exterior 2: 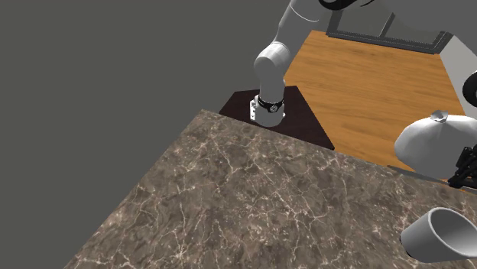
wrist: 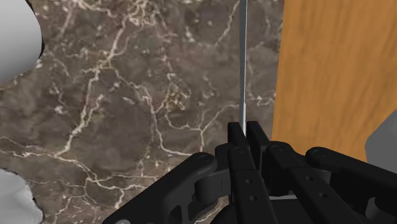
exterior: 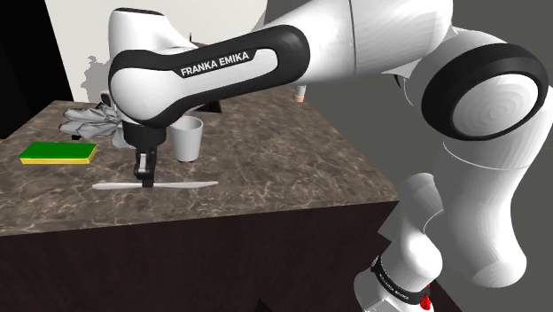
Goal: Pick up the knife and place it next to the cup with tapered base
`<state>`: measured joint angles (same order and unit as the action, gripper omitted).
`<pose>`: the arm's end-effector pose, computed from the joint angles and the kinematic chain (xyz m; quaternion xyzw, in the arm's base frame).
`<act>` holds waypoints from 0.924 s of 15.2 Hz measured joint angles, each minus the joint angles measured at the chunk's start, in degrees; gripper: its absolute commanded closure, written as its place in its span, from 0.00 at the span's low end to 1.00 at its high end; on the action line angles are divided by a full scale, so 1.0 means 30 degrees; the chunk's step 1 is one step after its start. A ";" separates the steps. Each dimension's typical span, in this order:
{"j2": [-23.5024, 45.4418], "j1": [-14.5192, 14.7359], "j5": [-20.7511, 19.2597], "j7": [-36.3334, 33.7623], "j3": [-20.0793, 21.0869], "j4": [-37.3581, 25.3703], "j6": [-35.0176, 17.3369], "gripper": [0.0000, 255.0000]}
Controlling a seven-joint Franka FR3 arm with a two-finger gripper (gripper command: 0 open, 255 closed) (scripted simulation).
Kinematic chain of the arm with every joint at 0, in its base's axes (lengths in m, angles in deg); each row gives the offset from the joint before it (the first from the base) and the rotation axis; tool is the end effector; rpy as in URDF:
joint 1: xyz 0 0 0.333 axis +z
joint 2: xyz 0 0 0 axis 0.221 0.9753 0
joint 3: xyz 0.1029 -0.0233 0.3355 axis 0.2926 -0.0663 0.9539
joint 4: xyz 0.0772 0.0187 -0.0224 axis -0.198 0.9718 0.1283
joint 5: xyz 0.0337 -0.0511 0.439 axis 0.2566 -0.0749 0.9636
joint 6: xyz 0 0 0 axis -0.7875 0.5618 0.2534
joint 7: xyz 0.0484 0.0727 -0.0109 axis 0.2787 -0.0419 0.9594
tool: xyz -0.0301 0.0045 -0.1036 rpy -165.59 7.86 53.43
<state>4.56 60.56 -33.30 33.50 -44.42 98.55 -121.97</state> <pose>0.6155 0.3744 0.4007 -0.8821 -0.4704 -0.0233 0.0109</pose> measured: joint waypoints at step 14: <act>0.0391 -0.0010 0.0191 0.0107 0.0097 0.0582 -0.0959 0.00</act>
<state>5.73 60.53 -32.73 33.82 -44.13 100.29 -124.85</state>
